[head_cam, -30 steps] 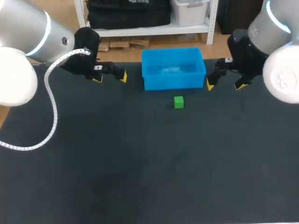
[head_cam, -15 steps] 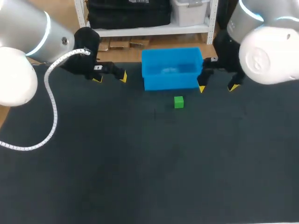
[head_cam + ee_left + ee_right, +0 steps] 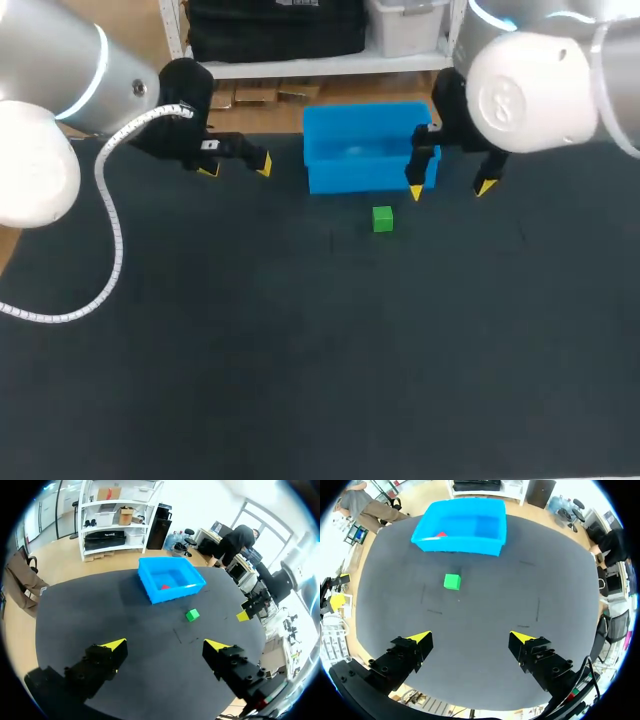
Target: Use the left arm to pick the red cube and place it into the blue plastic box first, then use the right arm to grasp the green cube and put it into the same blue plastic box after the first action is fully finished.
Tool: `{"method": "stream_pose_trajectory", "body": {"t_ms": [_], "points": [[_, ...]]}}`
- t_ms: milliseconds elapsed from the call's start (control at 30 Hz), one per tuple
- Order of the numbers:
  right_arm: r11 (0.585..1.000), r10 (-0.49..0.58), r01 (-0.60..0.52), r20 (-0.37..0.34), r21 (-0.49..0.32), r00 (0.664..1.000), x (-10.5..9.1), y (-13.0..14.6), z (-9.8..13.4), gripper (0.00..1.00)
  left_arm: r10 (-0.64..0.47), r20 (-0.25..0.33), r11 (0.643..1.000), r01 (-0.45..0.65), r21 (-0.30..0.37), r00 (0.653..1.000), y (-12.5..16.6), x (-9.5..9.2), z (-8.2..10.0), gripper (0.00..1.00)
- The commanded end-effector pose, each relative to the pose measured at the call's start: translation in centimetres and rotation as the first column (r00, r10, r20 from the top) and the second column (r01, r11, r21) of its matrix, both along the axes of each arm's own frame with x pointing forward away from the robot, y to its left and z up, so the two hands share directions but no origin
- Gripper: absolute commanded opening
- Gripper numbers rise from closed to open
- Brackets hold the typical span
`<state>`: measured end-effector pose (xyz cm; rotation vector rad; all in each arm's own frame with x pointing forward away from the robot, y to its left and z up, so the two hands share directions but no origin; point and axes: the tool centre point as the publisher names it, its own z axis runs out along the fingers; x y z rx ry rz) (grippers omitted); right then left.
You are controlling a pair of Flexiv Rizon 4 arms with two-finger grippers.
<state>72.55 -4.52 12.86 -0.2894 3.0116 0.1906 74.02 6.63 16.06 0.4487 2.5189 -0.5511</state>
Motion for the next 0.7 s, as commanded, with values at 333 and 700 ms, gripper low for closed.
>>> {"method": "stream_pose_trajectory", "body": {"t_ms": [333,700], "points": [[0.999,0.020,-0.022,-0.056,-0.044,0.998,2.0,2.8,-0.4,1.00,-0.004,0.002,1.000,0.004,-0.005,1.000,0.1,0.0,0.0,1.00],[0.999,-0.001,-0.003,-0.080,-0.045,0.997,3.1,4.3,-1.8,1.00,-0.004,0.002,1.000,0.004,-0.005,1.000,0.1,0.0,0.0,1.00]]}}
